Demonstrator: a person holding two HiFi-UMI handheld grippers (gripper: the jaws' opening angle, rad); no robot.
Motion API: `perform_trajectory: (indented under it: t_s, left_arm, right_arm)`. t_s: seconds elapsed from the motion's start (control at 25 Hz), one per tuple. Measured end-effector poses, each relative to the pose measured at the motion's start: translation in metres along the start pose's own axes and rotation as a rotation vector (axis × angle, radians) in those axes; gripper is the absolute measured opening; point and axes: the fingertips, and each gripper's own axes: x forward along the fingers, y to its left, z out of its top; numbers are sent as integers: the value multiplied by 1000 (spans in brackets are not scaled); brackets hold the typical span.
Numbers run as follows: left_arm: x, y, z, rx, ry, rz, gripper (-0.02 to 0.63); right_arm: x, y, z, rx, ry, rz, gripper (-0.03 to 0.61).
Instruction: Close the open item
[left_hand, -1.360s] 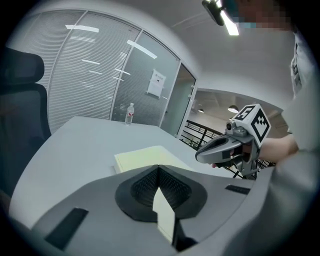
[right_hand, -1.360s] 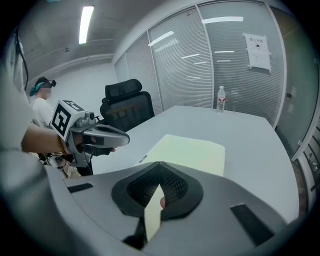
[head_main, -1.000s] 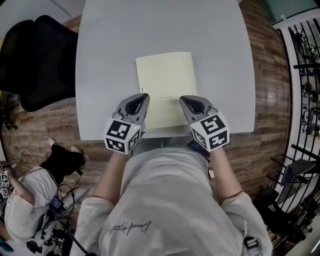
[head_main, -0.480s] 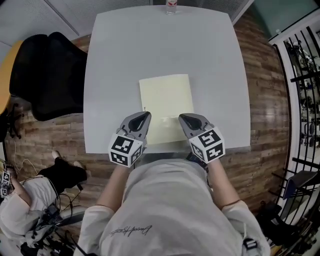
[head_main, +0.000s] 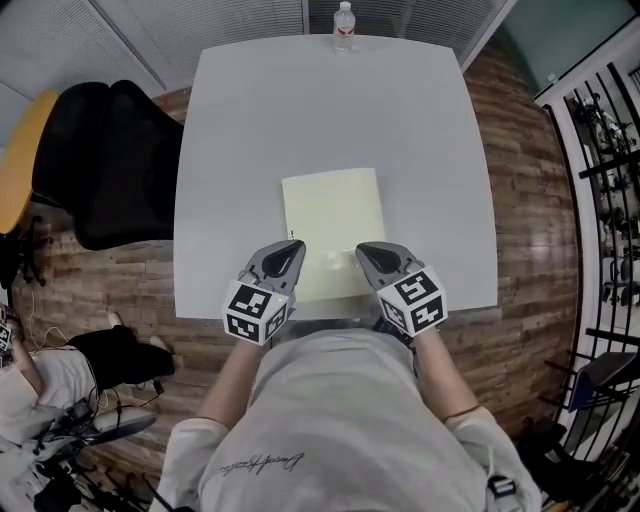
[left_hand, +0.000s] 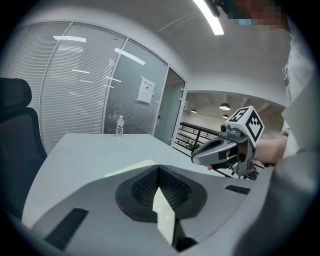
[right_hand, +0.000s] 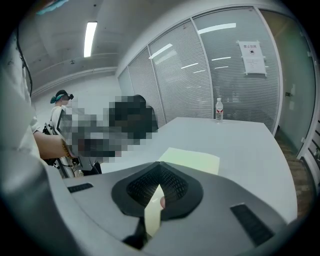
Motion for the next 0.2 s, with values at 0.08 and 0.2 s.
perform_trajectory:
  t_s: [0.08,0.2]
  left_arm:
    - [-1,-1,1,-10,-3,-5,9]
    - [-1,-5,3,-18,-4,-10,9]
  right_arm:
    - [-1,1,1,0,0,4,12]
    - [-4,3,2,-2,1,9,12]
